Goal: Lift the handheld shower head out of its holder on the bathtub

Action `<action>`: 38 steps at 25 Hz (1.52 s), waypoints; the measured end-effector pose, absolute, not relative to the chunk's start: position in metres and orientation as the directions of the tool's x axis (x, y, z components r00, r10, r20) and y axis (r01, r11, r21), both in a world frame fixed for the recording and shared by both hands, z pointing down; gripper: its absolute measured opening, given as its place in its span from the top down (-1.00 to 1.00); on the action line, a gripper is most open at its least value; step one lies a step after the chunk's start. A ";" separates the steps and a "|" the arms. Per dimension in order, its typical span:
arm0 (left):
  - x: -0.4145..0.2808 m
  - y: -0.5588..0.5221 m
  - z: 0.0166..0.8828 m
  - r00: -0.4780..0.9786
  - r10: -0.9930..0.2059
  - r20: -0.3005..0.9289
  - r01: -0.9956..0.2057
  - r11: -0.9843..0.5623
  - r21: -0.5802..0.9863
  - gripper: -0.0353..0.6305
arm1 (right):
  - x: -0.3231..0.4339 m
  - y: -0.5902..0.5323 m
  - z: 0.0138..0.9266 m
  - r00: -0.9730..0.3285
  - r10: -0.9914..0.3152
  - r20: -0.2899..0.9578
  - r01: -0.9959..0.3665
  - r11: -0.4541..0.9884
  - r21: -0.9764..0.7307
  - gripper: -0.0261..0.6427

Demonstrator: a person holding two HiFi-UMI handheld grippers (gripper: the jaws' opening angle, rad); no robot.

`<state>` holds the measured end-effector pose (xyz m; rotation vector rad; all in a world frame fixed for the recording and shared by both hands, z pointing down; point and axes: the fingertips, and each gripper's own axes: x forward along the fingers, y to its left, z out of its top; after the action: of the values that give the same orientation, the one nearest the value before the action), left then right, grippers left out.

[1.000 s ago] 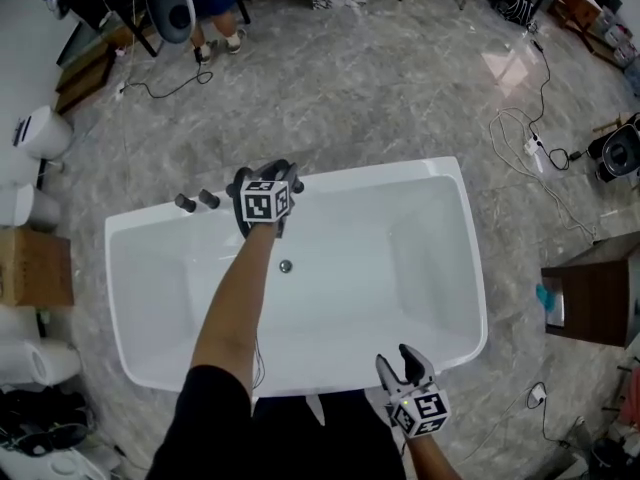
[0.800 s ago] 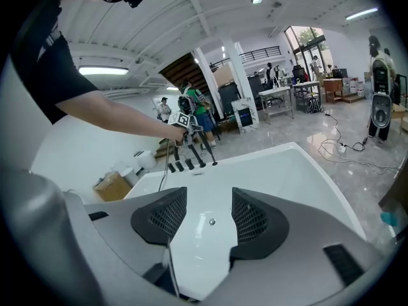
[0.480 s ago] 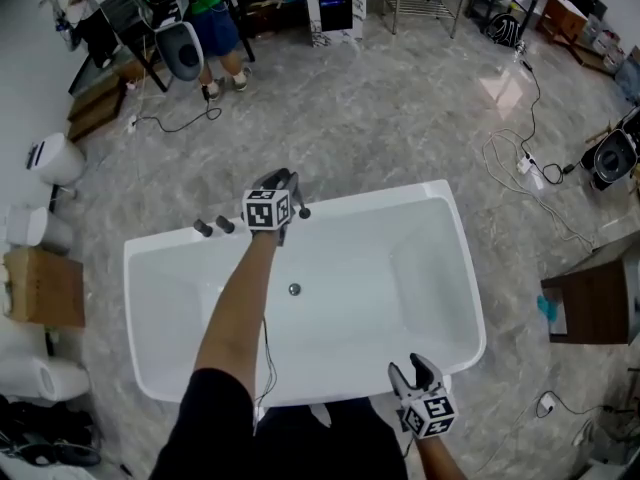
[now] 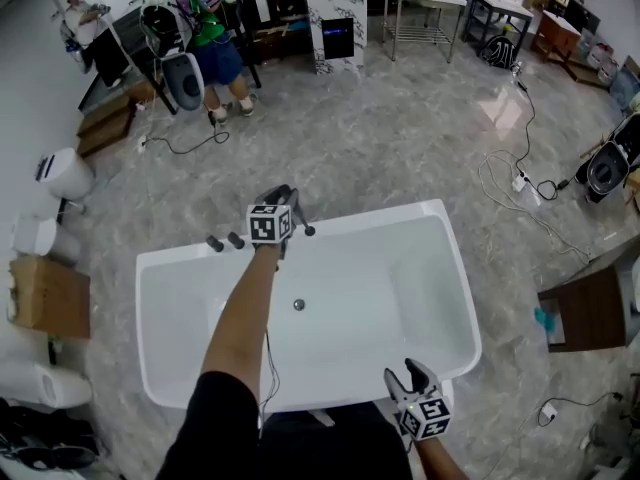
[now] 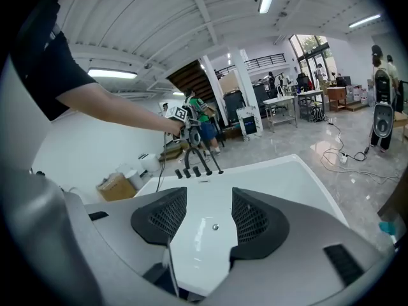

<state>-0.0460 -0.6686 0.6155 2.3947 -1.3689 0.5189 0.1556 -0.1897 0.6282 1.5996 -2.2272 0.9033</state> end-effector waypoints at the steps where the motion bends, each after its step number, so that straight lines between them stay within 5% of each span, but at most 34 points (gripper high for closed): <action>1: -0.047 -0.669 0.609 0.472 -0.752 0.461 -0.870 -0.483 0.103 0.49 | 0.155 -0.190 0.626 -0.367 -0.763 0.532 -0.918 0.206 -0.338 0.29; 25: -0.068 -0.667 0.426 0.512 -0.808 0.291 -0.845 -0.534 0.004 0.50 | 0.133 -0.247 0.540 -0.385 -0.834 0.396 -0.911 0.275 -0.306 0.38; 38: -0.089 -0.663 0.365 0.518 -0.824 0.229 -0.844 -0.536 -0.021 0.50 | 0.127 -0.271 0.493 -0.353 -0.876 0.327 -0.909 0.238 -0.341 0.84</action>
<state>-0.0887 -0.6633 0.3648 2.6558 -1.4633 0.3236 0.1267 -0.2713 0.4931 1.7464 -2.4181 0.7431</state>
